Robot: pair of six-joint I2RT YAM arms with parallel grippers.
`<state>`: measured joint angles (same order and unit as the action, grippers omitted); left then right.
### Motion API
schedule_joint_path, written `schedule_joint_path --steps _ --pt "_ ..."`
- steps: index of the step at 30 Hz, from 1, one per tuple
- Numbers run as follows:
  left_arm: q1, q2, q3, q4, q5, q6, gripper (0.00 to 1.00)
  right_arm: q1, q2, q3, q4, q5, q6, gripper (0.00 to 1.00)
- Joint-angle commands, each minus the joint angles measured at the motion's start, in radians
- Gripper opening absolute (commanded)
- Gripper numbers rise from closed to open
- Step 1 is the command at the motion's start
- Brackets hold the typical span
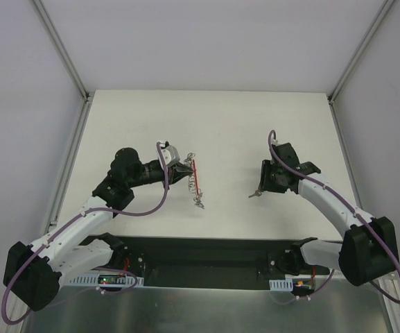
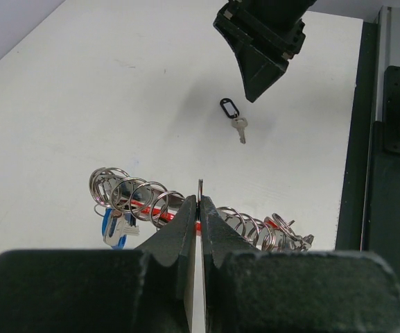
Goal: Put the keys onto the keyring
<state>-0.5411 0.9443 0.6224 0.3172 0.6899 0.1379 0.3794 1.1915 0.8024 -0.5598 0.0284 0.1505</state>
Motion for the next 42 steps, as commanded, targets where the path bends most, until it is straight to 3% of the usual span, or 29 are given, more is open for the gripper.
schedule_joint_path --steps 1,8,14,18,30,42 --pt "0.006 -0.044 -0.001 -0.007 -0.026 0.061 0.0 -0.002 0.085 0.041 0.081 0.033 0.076 0.43" --pt "0.0 -0.064 -0.003 -0.026 -0.053 0.098 0.0 0.048 0.172 0.032 0.133 0.174 0.228 0.42" --pt "-0.026 -0.07 -0.001 -0.041 -0.087 0.121 0.0 0.165 0.229 0.054 0.115 0.359 0.346 0.28" --pt "-0.065 -0.075 -0.001 -0.055 -0.111 0.14 0.0 0.214 0.27 0.058 0.095 0.445 0.425 0.25" --pt "-0.125 -0.07 -0.003 -0.069 -0.159 0.172 0.0 0.24 0.335 0.064 0.083 0.51 0.515 0.25" --pt "-0.152 -0.072 -0.004 -0.078 -0.174 0.186 0.0 0.243 0.298 0.012 0.109 0.535 0.494 0.23"
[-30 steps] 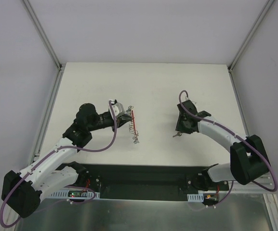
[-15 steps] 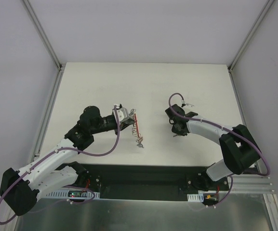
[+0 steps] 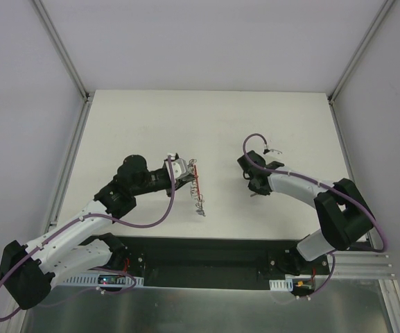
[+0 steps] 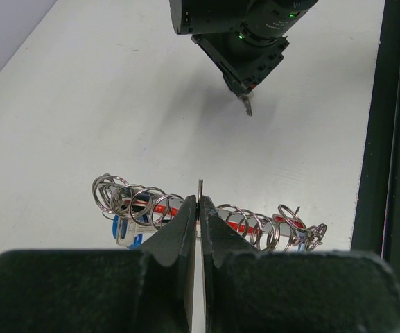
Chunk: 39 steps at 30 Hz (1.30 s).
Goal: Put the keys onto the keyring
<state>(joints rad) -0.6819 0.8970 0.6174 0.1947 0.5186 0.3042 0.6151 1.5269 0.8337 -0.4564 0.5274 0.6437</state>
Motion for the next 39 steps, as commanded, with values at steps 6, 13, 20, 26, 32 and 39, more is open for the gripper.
schedule_joint_path --steps 6,13,20,26,32,39 --pt "-0.015 -0.023 0.002 0.045 0.0 0.018 0.0 0.009 -0.097 -0.065 0.067 0.031 -0.05 0.23" --pt "-0.015 -0.023 0.002 0.045 0.003 0.018 0.0 0.009 -0.123 -0.133 0.189 0.002 -0.119 0.22" --pt "-0.016 -0.026 0.004 0.046 0.003 0.018 0.0 0.009 -0.117 -0.166 0.254 0.009 -0.142 0.19" --pt "-0.016 -0.035 0.002 0.046 0.003 0.019 0.0 0.009 -0.116 -0.192 0.274 0.014 -0.145 0.15" --pt "-0.016 -0.04 0.002 0.046 0.0 0.021 0.0 0.011 -0.123 -0.2 0.251 0.036 -0.134 0.14" --pt "-0.016 -0.043 0.002 0.046 0.006 0.018 0.0 0.011 -0.122 -0.197 0.203 0.079 -0.099 0.13"
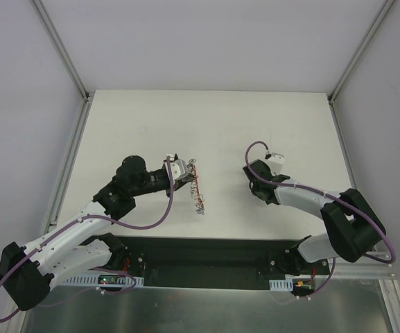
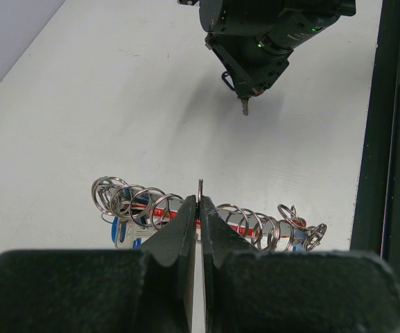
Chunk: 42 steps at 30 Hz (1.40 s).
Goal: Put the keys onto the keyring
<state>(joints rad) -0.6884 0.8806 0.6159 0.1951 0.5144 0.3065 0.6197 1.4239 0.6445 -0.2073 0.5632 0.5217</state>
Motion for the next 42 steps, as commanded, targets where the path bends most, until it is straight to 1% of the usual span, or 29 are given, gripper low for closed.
schedule_joint_path --steps 1,4,5,8,11,14,18,19,21,22,24,25,26,28,29,30,31,32,34,35,36,37,38,39,42 --pt "-0.008 -0.023 0.004 0.046 0.009 0.016 0.0 0.006 -0.019 -0.009 -0.044 0.043 0.023 0.13" --pt "-0.01 -0.028 0.004 0.047 0.01 0.014 0.0 0.006 -0.017 -0.012 -0.032 0.04 0.012 0.11" --pt "-0.011 -0.028 0.004 0.047 0.01 0.014 0.0 0.006 -0.017 -0.013 -0.03 0.038 0.009 0.07" --pt "-0.011 -0.028 0.004 0.047 0.013 0.014 0.0 0.006 -0.022 -0.02 -0.027 0.046 0.001 0.04" --pt "-0.011 -0.031 0.004 0.047 0.013 0.016 0.0 0.006 -0.034 -0.028 -0.032 0.058 0.0 0.01" --pt "-0.011 -0.032 0.004 0.047 0.013 0.014 0.0 0.008 -0.059 -0.023 -0.053 0.069 -0.014 0.01" --pt "-0.011 -0.032 0.004 0.047 0.015 0.014 0.0 0.026 -0.123 0.01 -0.089 0.072 -0.103 0.01" --pt "-0.011 -0.032 0.005 0.047 0.018 0.016 0.0 0.038 -0.144 0.024 -0.09 0.066 -0.173 0.01" --pt "-0.011 -0.032 0.01 0.047 0.033 0.014 0.0 0.046 -0.207 0.037 -0.076 0.0 -0.26 0.01" --pt "-0.011 -0.034 0.011 0.047 0.038 0.014 0.0 0.049 -0.23 0.05 -0.079 -0.022 -0.344 0.01" --pt "-0.011 -0.035 0.015 0.047 0.055 0.019 0.0 0.049 -0.299 0.06 -0.086 -0.124 -0.452 0.01" --pt "-0.011 -0.032 0.018 0.047 0.056 0.022 0.0 0.048 -0.321 0.07 -0.101 -0.152 -0.494 0.01" --pt "-0.01 -0.032 0.019 0.047 0.061 0.026 0.0 0.046 -0.345 0.092 -0.136 -0.208 -0.578 0.01" --pt "-0.01 -0.029 0.03 0.047 0.082 0.032 0.0 0.048 -0.41 0.118 -0.168 -0.287 -0.665 0.01" --pt "-0.01 -0.028 0.033 0.047 0.09 0.032 0.0 0.048 -0.425 0.157 -0.216 -0.352 -0.745 0.01" --pt "-0.008 -0.025 0.041 0.047 0.099 0.032 0.0 0.048 -0.45 0.179 -0.24 -0.393 -0.779 0.01" --pt "-0.01 -0.014 0.047 0.047 0.123 0.031 0.0 0.048 -0.454 0.201 -0.268 -0.431 -0.819 0.01" --pt "-0.01 -0.008 0.051 0.047 0.136 0.029 0.0 0.048 -0.457 0.231 -0.327 -0.507 -0.871 0.01" --pt "-0.008 0.014 0.067 0.047 0.166 0.025 0.0 0.048 -0.45 0.317 -0.389 -0.596 -0.928 0.01" --pt "-0.01 0.021 0.077 0.047 0.179 0.025 0.0 0.048 -0.444 0.343 -0.441 -0.667 -0.951 0.01" --pt "-0.01 0.029 0.084 0.047 0.188 0.026 0.0 0.046 -0.436 0.395 -0.466 -0.699 -1.0 0.01" --pt "-0.01 0.043 0.088 0.047 0.194 0.026 0.0 0.048 -0.418 0.417 -0.489 -0.729 -1.02 0.01" --pt "-0.01 0.052 0.105 0.044 0.206 0.026 0.0 0.048 -0.408 0.44 -0.535 -0.79 -1.04 0.01" --pt "-0.01 0.06 0.114 0.04 0.213 0.026 0.0 0.049 -0.399 0.489 -0.559 -0.819 -1.071 0.01" --pt "-0.01 0.089 0.148 0.026 0.254 0.029 0.0 0.046 -0.373 0.537 -0.619 -0.925 -1.112 0.01"
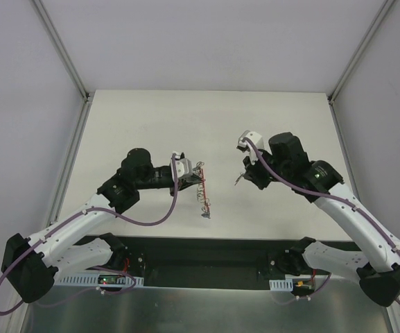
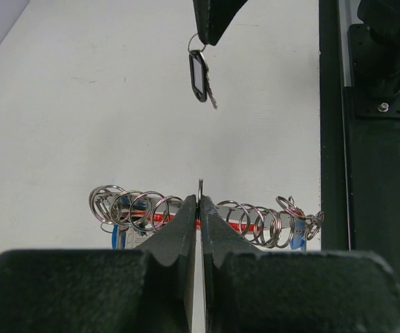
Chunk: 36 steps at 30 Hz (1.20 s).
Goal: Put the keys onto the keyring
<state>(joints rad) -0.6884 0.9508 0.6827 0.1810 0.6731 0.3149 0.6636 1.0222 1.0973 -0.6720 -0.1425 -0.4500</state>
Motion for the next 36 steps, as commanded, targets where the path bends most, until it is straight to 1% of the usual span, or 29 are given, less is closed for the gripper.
schedule_joint_path --steps 1,5,9,12,15,16,18,19,21,24,26,31,32,35,36 --pt "-0.01 0.032 0.09 0.034 0.106 0.027 0.0 0.004 0.032 0.108 -0.165 -0.236 -0.148 0.01" --pt "-0.01 0.066 0.142 0.015 0.167 0.026 0.0 0.005 0.056 0.173 -0.245 -0.304 -0.185 0.01" --pt "-0.011 0.095 0.178 0.015 0.236 0.015 0.0 0.011 0.038 0.187 -0.241 -0.325 -0.203 0.01" --pt "-0.01 0.106 0.19 0.015 0.238 0.001 0.0 0.011 0.035 0.174 -0.233 -0.347 -0.216 0.01" --pt "-0.01 0.091 0.169 0.015 0.163 -0.016 0.0 0.013 0.055 0.121 -0.232 -0.296 -0.181 0.01" --pt "-0.01 0.085 0.157 0.015 0.095 -0.017 0.0 0.01 0.062 0.107 -0.235 -0.284 -0.167 0.01" --pt "-0.01 0.065 0.109 0.012 0.027 -0.016 0.0 0.013 0.079 0.07 -0.247 -0.25 -0.124 0.01" --pt "-0.008 0.04 0.071 0.008 -0.047 -0.011 0.0 0.011 0.093 0.061 -0.262 -0.229 -0.11 0.01" --pt "-0.008 -0.006 0.034 0.005 -0.114 -0.005 0.0 0.011 0.102 0.039 -0.284 -0.198 -0.082 0.01" --pt "-0.005 -0.076 -0.034 -0.003 -0.233 0.0 0.0 0.011 0.137 0.032 -0.375 -0.125 -0.082 0.01" --pt "-0.005 -0.107 -0.075 -0.015 -0.312 0.003 0.0 0.011 0.188 0.035 -0.412 -0.076 -0.091 0.01" --pt "-0.005 -0.225 -0.158 -0.037 -0.418 -0.022 0.0 0.016 0.343 0.058 -0.477 0.052 -0.099 0.01" --pt "-0.005 -0.245 -0.169 -0.044 -0.429 -0.026 0.0 0.022 0.402 0.064 -0.48 0.06 -0.101 0.01" --pt "-0.005 -0.319 -0.199 -0.087 -0.46 -0.039 0.0 0.051 0.485 0.102 -0.472 0.067 -0.111 0.01" --pt "-0.005 -0.355 -0.206 -0.098 -0.464 -0.042 0.0 0.059 0.536 0.114 -0.459 0.067 -0.116 0.01"
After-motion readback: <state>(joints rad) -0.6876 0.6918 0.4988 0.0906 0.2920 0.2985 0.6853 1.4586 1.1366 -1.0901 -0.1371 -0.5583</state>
